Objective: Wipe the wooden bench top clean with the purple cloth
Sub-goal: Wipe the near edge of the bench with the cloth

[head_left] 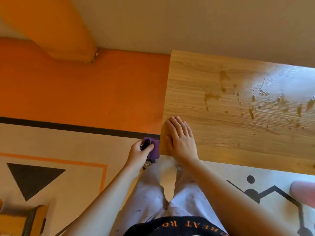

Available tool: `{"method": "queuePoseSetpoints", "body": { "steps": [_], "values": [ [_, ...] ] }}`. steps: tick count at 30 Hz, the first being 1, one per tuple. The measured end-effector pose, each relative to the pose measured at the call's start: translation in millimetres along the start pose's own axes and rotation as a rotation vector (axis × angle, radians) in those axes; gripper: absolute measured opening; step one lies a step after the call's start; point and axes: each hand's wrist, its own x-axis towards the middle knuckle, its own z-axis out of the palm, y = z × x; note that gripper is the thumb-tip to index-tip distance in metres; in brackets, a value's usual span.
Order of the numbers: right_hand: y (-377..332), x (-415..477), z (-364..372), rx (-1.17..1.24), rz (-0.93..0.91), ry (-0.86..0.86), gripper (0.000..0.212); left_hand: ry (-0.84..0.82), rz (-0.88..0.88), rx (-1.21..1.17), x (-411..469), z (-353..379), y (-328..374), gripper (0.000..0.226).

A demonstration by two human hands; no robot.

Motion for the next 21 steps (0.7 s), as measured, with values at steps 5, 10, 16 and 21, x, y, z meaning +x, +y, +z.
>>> {"method": "queuePoseSetpoints", "body": {
  "steps": [5, 10, 16, 21],
  "values": [
    [-3.2, -1.3, 3.9, -0.021, -0.004, 0.024, 0.048, 0.065, 0.03, -0.148, 29.4, 12.2, 28.3, 0.017],
    [-3.9, 0.5, 4.6, -0.034, -0.002, 0.043, 0.048, 0.072, 0.095, 0.026, 34.9, 14.6, 35.3, 0.03],
    [-3.2, 0.2, 6.6, -0.052, 0.004, 0.048, 0.05, -0.109, -0.016, 0.083, 8.4, -7.2, 3.2, 0.021],
    [-3.1, 1.1, 7.5, -0.053, -0.001, 0.083, 0.049, -0.148, -0.186, -0.102, 8.0, -12.0, -11.3, 0.017]
  ]
}}
